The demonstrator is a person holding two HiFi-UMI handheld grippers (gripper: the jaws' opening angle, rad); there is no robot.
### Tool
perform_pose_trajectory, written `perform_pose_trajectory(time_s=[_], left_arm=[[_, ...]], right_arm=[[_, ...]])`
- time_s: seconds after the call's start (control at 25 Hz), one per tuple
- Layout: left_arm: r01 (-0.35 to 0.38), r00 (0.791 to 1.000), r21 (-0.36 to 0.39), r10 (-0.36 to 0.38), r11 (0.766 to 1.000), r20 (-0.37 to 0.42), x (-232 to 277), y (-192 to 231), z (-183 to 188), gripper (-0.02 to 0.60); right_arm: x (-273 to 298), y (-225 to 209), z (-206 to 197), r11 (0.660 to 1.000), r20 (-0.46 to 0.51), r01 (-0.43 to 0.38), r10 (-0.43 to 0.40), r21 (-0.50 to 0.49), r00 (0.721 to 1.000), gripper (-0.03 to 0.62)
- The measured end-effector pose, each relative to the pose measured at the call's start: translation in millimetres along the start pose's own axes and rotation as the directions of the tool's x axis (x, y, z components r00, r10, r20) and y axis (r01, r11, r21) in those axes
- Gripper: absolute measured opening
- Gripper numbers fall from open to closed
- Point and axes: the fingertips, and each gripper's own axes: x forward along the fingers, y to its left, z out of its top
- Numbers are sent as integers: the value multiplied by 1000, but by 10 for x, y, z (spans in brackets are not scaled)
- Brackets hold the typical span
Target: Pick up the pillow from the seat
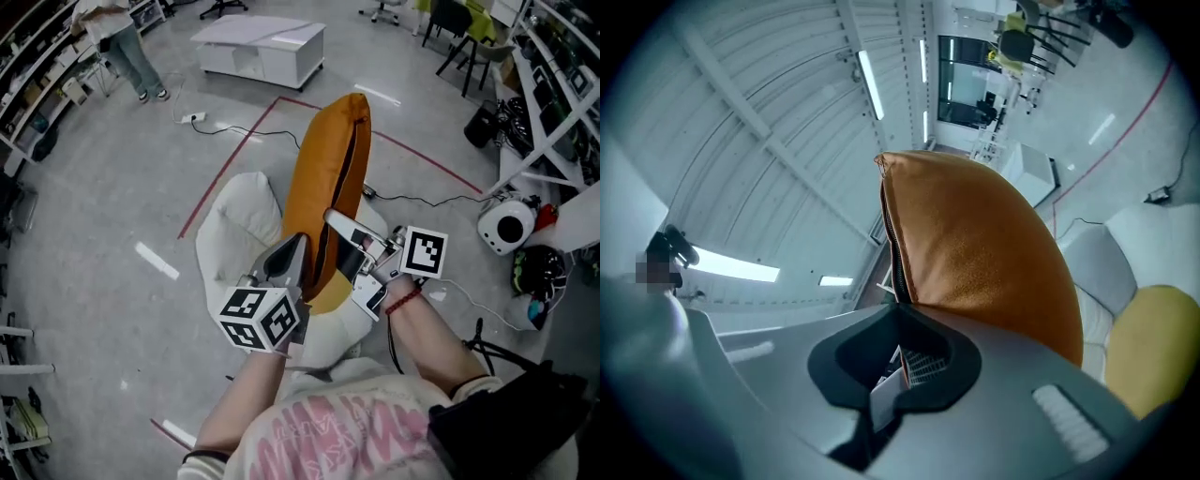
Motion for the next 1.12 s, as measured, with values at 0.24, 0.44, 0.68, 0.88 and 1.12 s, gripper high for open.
perform_pose_trajectory(time_s=[0.24, 0.44, 0.68, 0.88, 1.12], left_arm=[[46, 981, 132, -70, 990, 180, -50, -604, 943, 12], [87, 941, 220, -153, 972, 302, -469, -936, 1458, 13], [120, 885, 331, -252, 936, 392, -714, -1620, 1924, 12], [92, 840, 443, -308, 892, 447, -971, -1944, 2178, 13], [69, 802, 517, -356, 853, 480, -1185, -2188, 2293, 13]], right_arm=[[17, 1024, 527, 972, 4, -172, 175, -159, 985, 3], [54, 1787, 479, 918, -19, -291, 297, -270, 955, 3], [-255, 2585, 623, 817, -74, -428, 435, -388, 897, 3], [-386, 3055, 583, 730, -116, -498, 508, -468, 853, 3], [-526, 3347, 507, 652, -153, -539, 552, -533, 820, 3]])
